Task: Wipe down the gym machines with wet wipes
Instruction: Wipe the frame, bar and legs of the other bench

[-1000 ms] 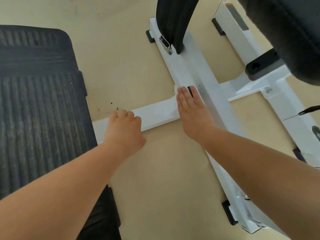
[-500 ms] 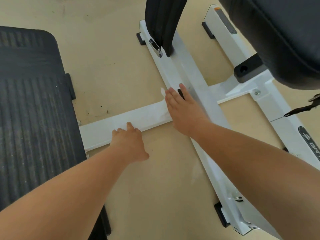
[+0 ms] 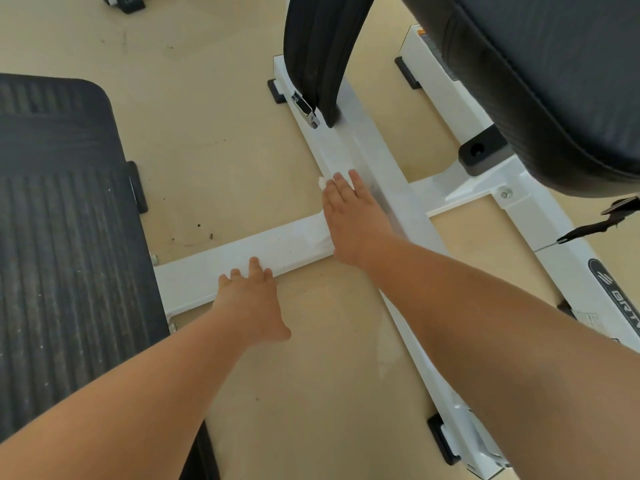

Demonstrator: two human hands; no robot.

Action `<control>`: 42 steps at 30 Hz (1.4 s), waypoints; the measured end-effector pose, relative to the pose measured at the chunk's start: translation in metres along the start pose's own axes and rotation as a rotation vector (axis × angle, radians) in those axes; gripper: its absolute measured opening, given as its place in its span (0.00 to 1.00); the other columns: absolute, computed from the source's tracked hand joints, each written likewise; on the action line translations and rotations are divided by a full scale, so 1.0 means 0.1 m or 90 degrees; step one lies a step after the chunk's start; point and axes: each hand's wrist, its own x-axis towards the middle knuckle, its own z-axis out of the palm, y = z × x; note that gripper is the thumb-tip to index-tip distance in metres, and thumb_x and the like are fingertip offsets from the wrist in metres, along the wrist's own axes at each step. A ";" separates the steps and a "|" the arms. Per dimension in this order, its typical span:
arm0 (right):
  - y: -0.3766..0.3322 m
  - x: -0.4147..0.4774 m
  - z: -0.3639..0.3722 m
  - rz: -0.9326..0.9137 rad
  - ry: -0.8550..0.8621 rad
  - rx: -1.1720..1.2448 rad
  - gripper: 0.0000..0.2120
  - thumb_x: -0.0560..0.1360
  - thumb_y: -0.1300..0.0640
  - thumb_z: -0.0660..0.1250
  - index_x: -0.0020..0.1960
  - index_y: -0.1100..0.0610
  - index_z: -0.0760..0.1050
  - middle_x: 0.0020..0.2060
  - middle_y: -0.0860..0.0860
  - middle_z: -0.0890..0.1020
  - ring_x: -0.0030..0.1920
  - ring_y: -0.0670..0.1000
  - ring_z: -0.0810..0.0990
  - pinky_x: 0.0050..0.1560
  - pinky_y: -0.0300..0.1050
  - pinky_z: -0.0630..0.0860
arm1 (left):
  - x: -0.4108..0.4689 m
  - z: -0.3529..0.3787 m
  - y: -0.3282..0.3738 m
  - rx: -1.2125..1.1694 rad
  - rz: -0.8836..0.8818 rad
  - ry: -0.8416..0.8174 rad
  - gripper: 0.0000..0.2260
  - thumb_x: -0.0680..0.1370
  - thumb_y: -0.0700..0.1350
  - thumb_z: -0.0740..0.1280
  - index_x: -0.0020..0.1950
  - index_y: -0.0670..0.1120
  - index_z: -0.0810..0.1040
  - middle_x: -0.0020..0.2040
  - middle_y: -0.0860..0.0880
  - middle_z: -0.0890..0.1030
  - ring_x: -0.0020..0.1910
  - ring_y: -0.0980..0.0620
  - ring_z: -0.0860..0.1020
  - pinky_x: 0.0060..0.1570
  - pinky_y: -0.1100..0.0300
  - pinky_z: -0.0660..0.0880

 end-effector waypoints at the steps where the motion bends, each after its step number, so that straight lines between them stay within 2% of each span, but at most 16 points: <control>1: -0.03 0.01 -0.02 -0.005 -0.010 -0.006 0.37 0.81 0.48 0.55 0.82 0.65 0.46 0.81 0.63 0.52 0.82 0.65 0.45 0.79 0.66 0.36 | 0.00 -0.01 0.00 -0.006 0.000 -0.003 0.50 0.69 0.65 0.66 0.83 0.46 0.47 0.82 0.42 0.42 0.79 0.36 0.54 0.76 0.43 0.55; 7: -0.12 -0.39 0.22 -0.105 0.051 -0.052 0.30 0.85 0.54 0.43 0.82 0.65 0.39 0.83 0.60 0.45 0.82 0.61 0.42 0.77 0.64 0.33 | -0.01 -0.02 -0.02 -0.012 -0.001 -0.017 0.50 0.70 0.66 0.65 0.83 0.47 0.45 0.82 0.43 0.40 0.80 0.36 0.52 0.78 0.42 0.52; 10: -0.02 -0.46 0.30 -0.152 0.065 -0.075 0.28 0.84 0.57 0.41 0.82 0.66 0.44 0.83 0.60 0.48 0.82 0.61 0.45 0.78 0.63 0.34 | -0.01 -0.02 -0.04 -0.023 -0.007 -0.022 0.51 0.69 0.66 0.65 0.83 0.47 0.44 0.82 0.44 0.40 0.80 0.37 0.51 0.77 0.42 0.52; 12: 0.04 -0.46 0.29 -0.172 0.098 -0.092 0.28 0.83 0.59 0.44 0.82 0.65 0.53 0.81 0.61 0.57 0.82 0.62 0.53 0.79 0.63 0.39 | -0.01 -0.02 -0.07 -0.031 -0.011 -0.026 0.51 0.69 0.67 0.64 0.83 0.48 0.45 0.82 0.45 0.40 0.80 0.38 0.52 0.77 0.42 0.54; 14: 0.06 -0.44 0.21 -0.170 0.103 -0.029 0.21 0.79 0.63 0.55 0.69 0.60 0.76 0.66 0.59 0.78 0.69 0.61 0.74 0.77 0.58 0.61 | -0.01 -0.04 -0.08 -0.035 -0.019 -0.036 0.50 0.69 0.68 0.64 0.83 0.49 0.46 0.83 0.46 0.41 0.79 0.40 0.55 0.76 0.42 0.56; 15: 0.06 -0.43 0.16 -0.179 0.119 -0.005 0.13 0.74 0.65 0.63 0.54 0.58 0.83 0.51 0.56 0.83 0.55 0.59 0.79 0.65 0.52 0.73 | -0.02 -0.08 -0.07 -0.026 -0.023 -0.043 0.49 0.69 0.67 0.64 0.83 0.49 0.47 0.83 0.46 0.43 0.78 0.41 0.58 0.75 0.42 0.57; 16: 0.08 -0.42 0.08 -0.170 0.141 0.046 0.07 0.67 0.67 0.70 0.40 0.56 0.82 0.38 0.53 0.80 0.43 0.56 0.78 0.49 0.47 0.75 | -0.03 -0.13 -0.06 -0.011 -0.026 -0.048 0.47 0.70 0.67 0.63 0.82 0.50 0.50 0.82 0.46 0.47 0.77 0.42 0.62 0.74 0.42 0.58; 17: 0.11 -0.39 -0.01 -0.155 0.163 0.110 0.09 0.61 0.68 0.74 0.33 0.56 0.78 0.31 0.51 0.76 0.36 0.54 0.76 0.39 0.45 0.69 | -0.05 -0.19 -0.03 -0.003 -0.027 -0.047 0.44 0.70 0.66 0.63 0.81 0.50 0.54 0.80 0.47 0.55 0.73 0.43 0.67 0.72 0.43 0.60; 18: 0.15 -0.40 -0.13 -0.117 0.167 0.165 0.11 0.59 0.69 0.75 0.32 0.56 0.78 0.31 0.51 0.75 0.35 0.54 0.76 0.36 0.44 0.65 | -0.07 -0.26 -0.01 -0.006 -0.024 -0.041 0.40 0.70 0.66 0.63 0.79 0.51 0.59 0.75 0.48 0.63 0.68 0.44 0.72 0.68 0.44 0.63; 20: 0.15 -0.45 -0.28 -0.054 0.110 0.298 0.11 0.69 0.70 0.69 0.46 0.57 0.81 0.42 0.53 0.80 0.46 0.55 0.78 0.42 0.45 0.68 | -0.13 -0.42 0.07 -0.038 -0.006 -0.012 0.34 0.72 0.65 0.63 0.75 0.51 0.64 0.68 0.50 0.70 0.64 0.46 0.75 0.61 0.47 0.69; 23: 0.12 -0.64 -0.34 0.072 0.018 0.576 0.19 0.79 0.66 0.60 0.66 0.53 0.78 0.60 0.50 0.80 0.60 0.54 0.78 0.59 0.48 0.75 | -0.28 -0.66 0.19 -0.176 0.036 0.051 0.32 0.77 0.62 0.63 0.79 0.51 0.61 0.72 0.49 0.70 0.68 0.46 0.73 0.62 0.50 0.73; 26: 0.09 -0.92 -0.41 0.175 0.034 0.875 0.14 0.81 0.59 0.62 0.62 0.52 0.82 0.59 0.47 0.84 0.58 0.50 0.81 0.56 0.42 0.75 | -0.49 -0.87 0.31 -0.499 0.053 0.107 0.28 0.79 0.55 0.67 0.77 0.51 0.65 0.64 0.52 0.75 0.59 0.49 0.77 0.58 0.54 0.75; 29: 0.18 -1.21 -0.57 0.258 0.012 1.081 0.09 0.81 0.54 0.67 0.53 0.52 0.85 0.46 0.44 0.86 0.47 0.45 0.82 0.46 0.41 0.74 | -0.78 -1.02 0.43 -0.801 0.058 0.091 0.25 0.80 0.52 0.69 0.75 0.53 0.68 0.62 0.54 0.79 0.53 0.51 0.80 0.50 0.58 0.74; 31: 0.27 -1.38 -0.74 0.309 -0.005 1.216 0.09 0.80 0.51 0.68 0.46 0.49 0.86 0.39 0.43 0.84 0.40 0.43 0.80 0.44 0.42 0.75 | -1.00 -1.12 0.50 -0.905 0.051 0.080 0.21 0.80 0.50 0.68 0.73 0.53 0.71 0.58 0.55 0.82 0.51 0.52 0.82 0.47 0.59 0.74; 36: 0.42 -1.72 -1.14 0.331 -0.039 1.356 0.11 0.82 0.48 0.65 0.51 0.45 0.86 0.48 0.47 0.85 0.49 0.50 0.84 0.54 0.51 0.81 | -1.52 -1.35 0.61 -0.953 0.017 0.102 0.15 0.81 0.48 0.68 0.68 0.50 0.78 0.54 0.53 0.84 0.49 0.54 0.82 0.44 0.61 0.74; 42: 0.69 -2.27 -1.84 0.393 -0.111 1.494 0.14 0.86 0.52 0.59 0.64 0.50 0.81 0.58 0.48 0.84 0.57 0.51 0.83 0.57 0.47 0.81 | -2.41 -1.63 0.54 -0.941 -0.056 0.129 0.04 0.78 0.41 0.70 0.50 0.47 0.85 0.47 0.42 0.84 0.38 0.52 0.76 0.40 0.58 0.74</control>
